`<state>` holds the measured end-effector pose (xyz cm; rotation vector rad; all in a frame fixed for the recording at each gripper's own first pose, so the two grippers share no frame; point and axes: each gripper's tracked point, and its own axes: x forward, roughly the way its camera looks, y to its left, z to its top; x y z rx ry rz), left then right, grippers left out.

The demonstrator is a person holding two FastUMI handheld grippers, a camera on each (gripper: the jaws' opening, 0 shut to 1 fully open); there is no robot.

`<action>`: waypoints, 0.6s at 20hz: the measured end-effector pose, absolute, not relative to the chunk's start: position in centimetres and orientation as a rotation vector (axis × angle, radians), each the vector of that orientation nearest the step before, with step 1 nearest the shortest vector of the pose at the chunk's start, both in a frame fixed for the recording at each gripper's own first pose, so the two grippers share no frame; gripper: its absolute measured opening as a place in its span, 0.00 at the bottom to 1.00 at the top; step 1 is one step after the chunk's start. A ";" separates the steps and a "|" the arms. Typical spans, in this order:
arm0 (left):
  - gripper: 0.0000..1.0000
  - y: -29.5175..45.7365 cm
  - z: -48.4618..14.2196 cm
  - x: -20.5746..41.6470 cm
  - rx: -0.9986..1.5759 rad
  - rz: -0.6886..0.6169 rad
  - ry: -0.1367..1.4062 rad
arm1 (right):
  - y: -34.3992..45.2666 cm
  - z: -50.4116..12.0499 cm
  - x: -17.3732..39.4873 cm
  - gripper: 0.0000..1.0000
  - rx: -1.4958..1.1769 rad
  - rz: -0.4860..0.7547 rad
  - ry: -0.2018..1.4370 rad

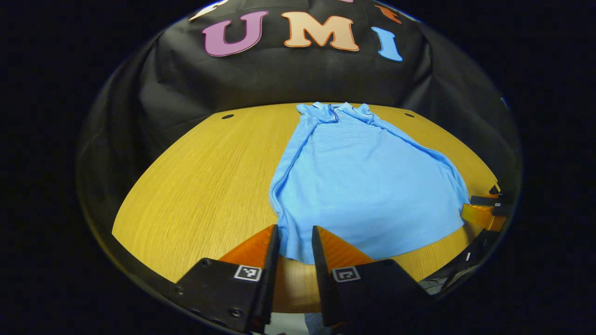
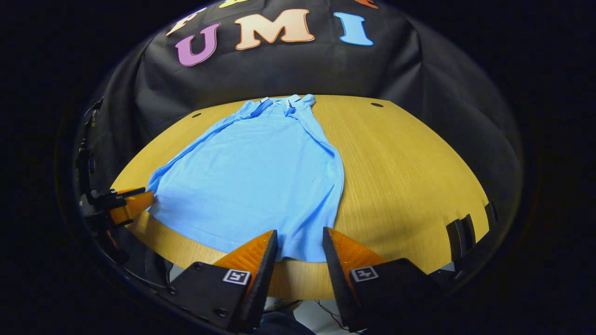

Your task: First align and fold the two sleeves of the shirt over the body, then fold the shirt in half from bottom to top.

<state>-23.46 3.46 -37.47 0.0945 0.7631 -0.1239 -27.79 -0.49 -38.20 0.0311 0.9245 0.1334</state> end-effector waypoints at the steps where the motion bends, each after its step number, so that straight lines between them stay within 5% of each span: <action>1: 0.32 3.1 -37.6 -23.5 0.109 -0.132 0.766 | -0.1 -38.2 -27.9 0.58 0.040 0.147 0.927; 4: 0.04 2.9 -37.7 -23.7 0.169 -0.133 0.780 | 0.5 -38.1 -28.0 0.13 0.083 0.156 0.930; 6: 0.00 2.7 -37.8 -23.5 0.189 -0.132 0.818 | 0.6 -38.2 -28.0 0.00 0.104 0.154 0.941; 12: 0.00 2.0 -37.0 -23.7 -0.006 -0.132 0.908 | 0.7 -36.7 -26.5 0.02 0.122 0.164 0.923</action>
